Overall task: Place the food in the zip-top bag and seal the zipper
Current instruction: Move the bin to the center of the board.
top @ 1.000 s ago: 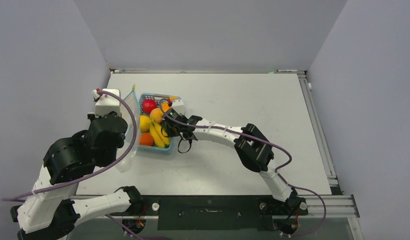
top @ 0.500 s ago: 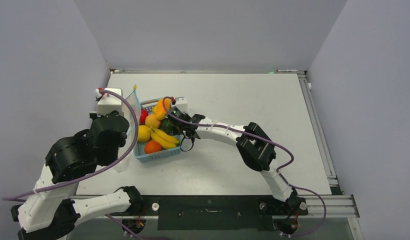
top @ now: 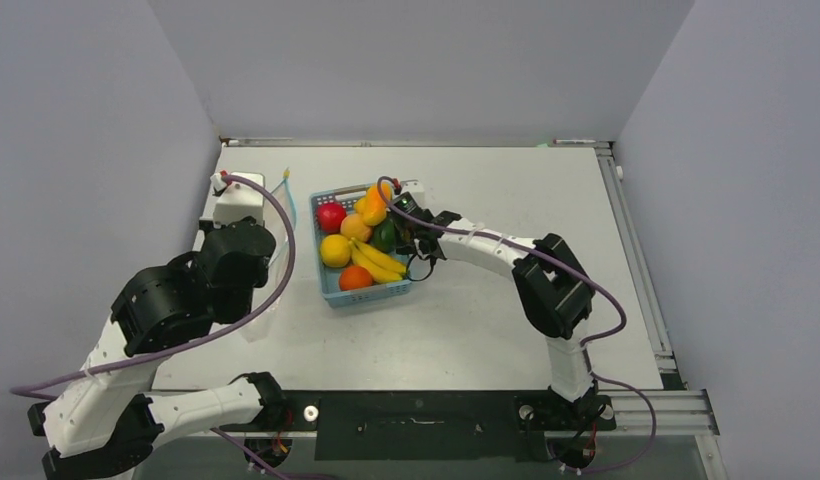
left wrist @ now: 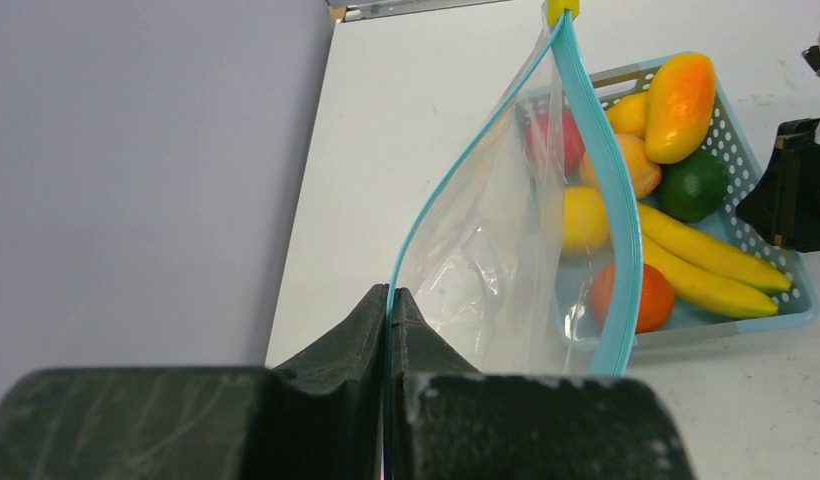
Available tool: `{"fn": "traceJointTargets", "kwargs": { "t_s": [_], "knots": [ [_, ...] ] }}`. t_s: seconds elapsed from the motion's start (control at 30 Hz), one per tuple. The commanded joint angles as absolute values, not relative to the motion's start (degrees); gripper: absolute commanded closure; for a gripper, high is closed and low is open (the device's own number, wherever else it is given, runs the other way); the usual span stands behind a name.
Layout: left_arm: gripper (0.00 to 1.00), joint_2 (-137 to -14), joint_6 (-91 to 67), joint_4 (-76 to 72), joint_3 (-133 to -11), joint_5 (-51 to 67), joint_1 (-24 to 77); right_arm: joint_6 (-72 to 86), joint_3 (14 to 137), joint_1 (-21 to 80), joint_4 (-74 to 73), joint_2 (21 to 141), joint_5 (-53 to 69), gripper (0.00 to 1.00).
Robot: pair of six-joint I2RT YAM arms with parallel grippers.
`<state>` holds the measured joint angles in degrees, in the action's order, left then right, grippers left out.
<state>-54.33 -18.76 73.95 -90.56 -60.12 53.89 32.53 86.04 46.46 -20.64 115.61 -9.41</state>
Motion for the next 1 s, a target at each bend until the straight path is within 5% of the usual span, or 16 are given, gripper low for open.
{"fn": "traceJointTargets", "kwargs": {
  "t_s": [0.0,0.73,0.97],
  "knots": [
    [1.00,-54.8,-17.8,69.6,-89.8,-59.3,53.6,27.0,81.2,43.4,-22.5,109.5,-7.9,0.95],
    [1.00,-57.8,-14.3,60.5,-85.5,-53.9,53.5,15.6,68.9,28.4,-29.6,96.8,-10.2,0.94],
    [1.00,-58.2,-13.3,58.2,-83.7,-53.0,53.5,15.6,68.8,27.9,-30.5,95.7,-9.1,0.75]
  ]
}}
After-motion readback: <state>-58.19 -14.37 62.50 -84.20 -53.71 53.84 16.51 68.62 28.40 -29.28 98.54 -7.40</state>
